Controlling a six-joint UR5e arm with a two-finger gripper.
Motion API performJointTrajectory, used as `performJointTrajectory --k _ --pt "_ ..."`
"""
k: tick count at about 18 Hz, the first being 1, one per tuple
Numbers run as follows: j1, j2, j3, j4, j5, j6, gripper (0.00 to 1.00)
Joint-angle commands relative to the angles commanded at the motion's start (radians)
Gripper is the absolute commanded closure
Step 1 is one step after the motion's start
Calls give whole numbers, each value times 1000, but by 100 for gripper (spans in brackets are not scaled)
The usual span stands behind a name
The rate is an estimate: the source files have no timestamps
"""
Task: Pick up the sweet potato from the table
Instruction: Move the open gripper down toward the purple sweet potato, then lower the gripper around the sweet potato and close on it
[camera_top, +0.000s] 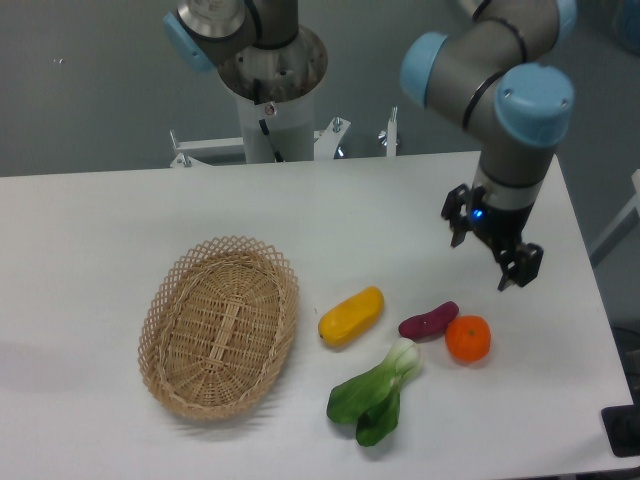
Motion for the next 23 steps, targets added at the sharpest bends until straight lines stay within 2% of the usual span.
performJointTrajectory --k 3,9,13,15,23 --pt "-23 -41 -9 26 0 -25 0" --pt "-60 -98 -25 26 0 -17 0" --pt "-86 -144 -54 115 61 -16 0" --pt "-89 -149 -74 123 75 -14 0" --pt "-89 -154 -86 128 86 14 1"
